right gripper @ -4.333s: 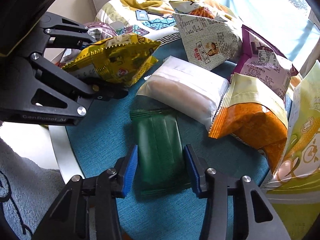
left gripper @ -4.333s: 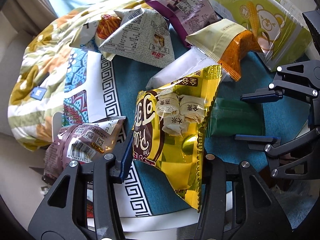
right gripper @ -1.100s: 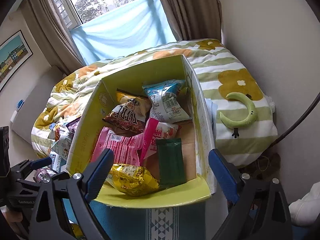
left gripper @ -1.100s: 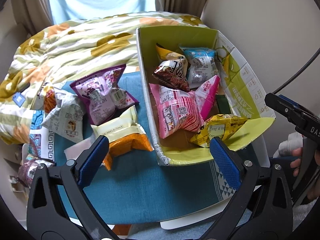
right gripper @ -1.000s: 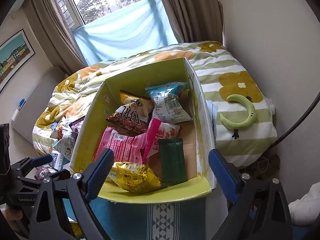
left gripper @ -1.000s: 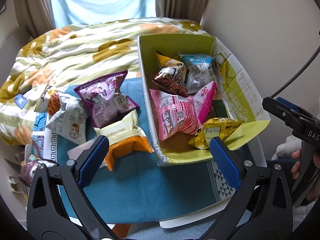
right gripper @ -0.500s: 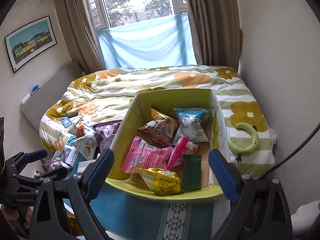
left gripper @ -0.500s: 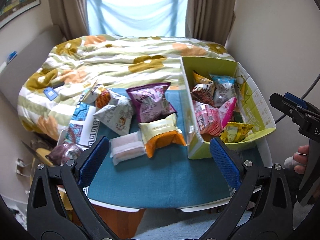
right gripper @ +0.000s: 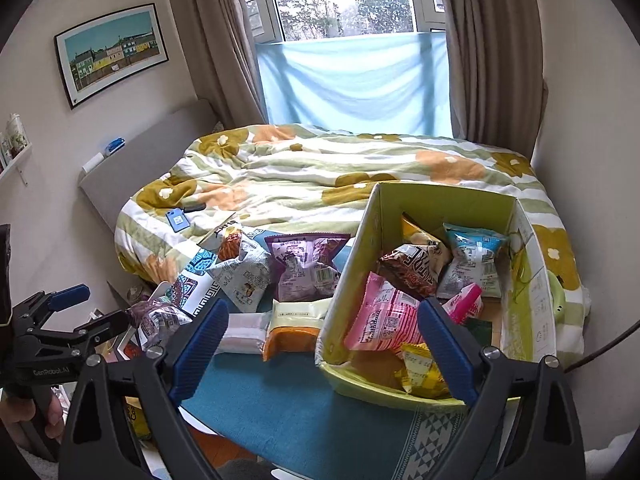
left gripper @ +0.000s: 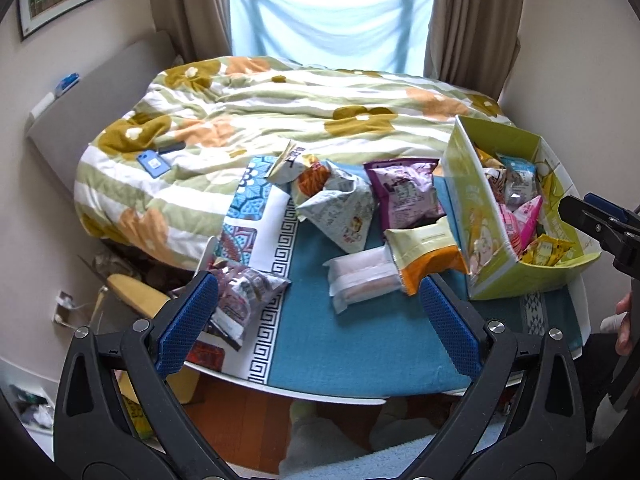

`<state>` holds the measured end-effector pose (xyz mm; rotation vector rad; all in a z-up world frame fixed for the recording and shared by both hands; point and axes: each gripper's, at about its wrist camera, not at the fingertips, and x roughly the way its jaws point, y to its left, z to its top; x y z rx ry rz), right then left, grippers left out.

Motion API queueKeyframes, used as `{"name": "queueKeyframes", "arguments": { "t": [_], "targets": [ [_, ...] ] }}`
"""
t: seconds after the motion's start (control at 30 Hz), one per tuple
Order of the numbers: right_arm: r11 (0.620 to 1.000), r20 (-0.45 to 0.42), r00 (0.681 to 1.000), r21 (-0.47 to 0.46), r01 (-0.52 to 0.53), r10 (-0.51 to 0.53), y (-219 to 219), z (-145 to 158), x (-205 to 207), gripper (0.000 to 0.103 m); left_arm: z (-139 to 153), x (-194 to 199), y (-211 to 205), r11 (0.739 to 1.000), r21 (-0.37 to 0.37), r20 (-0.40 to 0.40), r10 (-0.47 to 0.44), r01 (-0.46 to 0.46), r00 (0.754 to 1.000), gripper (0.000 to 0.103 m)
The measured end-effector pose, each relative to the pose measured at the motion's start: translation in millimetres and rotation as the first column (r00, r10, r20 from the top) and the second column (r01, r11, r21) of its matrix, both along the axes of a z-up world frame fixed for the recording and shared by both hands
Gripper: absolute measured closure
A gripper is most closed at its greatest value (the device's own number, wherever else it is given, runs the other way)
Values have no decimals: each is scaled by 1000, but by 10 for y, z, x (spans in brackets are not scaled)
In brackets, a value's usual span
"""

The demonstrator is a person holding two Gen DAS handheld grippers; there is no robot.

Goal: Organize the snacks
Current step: 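Withdraw both tools from the box back over the table snacks, then grasp the brown snack bag with the left gripper while the right grasps the white cake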

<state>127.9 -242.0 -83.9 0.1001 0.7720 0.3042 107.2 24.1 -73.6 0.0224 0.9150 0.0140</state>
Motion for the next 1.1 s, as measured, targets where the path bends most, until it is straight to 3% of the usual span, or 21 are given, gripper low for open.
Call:
{"name": "queueKeyframes", "arguments": {
  "t": [0.13, 0.27, 0.5, 0.83, 1.1],
  "targets": [
    [1000, -49, 999, 28, -1, 2, 340, -103, 64, 9, -100, 59, 356, 999, 6, -29, -37, 37, 999, 3],
    [999, -50, 998, -16, 28, -29, 708, -176, 66, 9, -286, 173, 662, 997, 7, -81, -81, 82, 993, 3],
    [998, -118, 991, -17, 54, -56, 1180, -417, 179, 9, -696, 386, 962, 986, 19, -161, -158, 163, 974, 3],
    [993, -180, 980, -96, 69, -86, 1719, -968, 380, 9, -1486, 693, 1041, 962, 157, -216, -189, 225, 958, 3],
    [985, -230, 969, -165, 50, -87, 1935, -1405, 563, 9, -1870, 774, 1001, 935, 205, -280, -226, 289, 933, 3]
  ]
}}
